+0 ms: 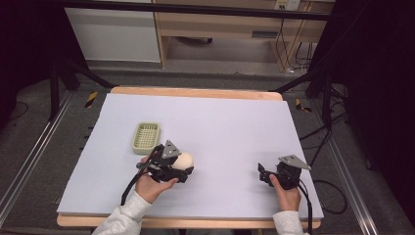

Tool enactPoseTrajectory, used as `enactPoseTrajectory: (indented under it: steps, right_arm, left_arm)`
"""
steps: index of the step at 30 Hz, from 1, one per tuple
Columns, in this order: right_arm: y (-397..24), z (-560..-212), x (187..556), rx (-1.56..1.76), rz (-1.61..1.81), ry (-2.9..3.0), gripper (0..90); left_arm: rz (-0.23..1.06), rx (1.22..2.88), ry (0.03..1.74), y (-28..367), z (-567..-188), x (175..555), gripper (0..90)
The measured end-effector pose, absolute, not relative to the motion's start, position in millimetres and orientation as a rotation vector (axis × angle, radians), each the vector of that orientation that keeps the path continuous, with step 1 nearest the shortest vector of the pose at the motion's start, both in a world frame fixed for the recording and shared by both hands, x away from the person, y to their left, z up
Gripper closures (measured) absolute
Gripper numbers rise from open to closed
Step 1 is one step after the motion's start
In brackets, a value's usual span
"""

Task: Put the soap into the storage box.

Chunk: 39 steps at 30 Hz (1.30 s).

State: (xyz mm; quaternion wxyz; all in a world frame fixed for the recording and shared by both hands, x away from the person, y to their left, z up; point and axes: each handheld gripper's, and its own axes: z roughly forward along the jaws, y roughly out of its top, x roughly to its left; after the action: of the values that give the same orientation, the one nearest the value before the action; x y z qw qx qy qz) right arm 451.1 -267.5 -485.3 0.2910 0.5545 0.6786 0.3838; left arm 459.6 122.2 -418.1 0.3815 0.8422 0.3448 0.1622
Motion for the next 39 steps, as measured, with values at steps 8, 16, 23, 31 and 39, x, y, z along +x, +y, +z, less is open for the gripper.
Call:
enactPoseTrajectory:
  steps: [8,16,23,31,39]
  right_arm:
    - [-267.3,-485.3,451.0,1.478,1.024,1.807,4.8]
    - [-267.6,-485.3,451.1,1.479,1.025,1.810,4.8]
    - [-267.2,-485.4,451.1,1.479,1.022,1.805,4.8]
    - [-267.5,-485.7,451.6,1.477,1.019,1.809,4.8]
    - [-267.1,-485.6,451.3,1.476,1.018,1.809,4.8]
  left_arm:
    - [0.449,2.142,0.919,141.8,-412.6,466.3,24.1]
    - [0.473,2.127,0.945,157.0,-408.0,470.6,24.2]
    - [0.491,2.114,0.962,166.0,-402.6,473.3,24.2]
    - [0.501,2.112,0.969,171.1,-397.9,476.9,24.2]
    - [0.508,2.097,0.996,178.3,-396.2,484.6,24.2]
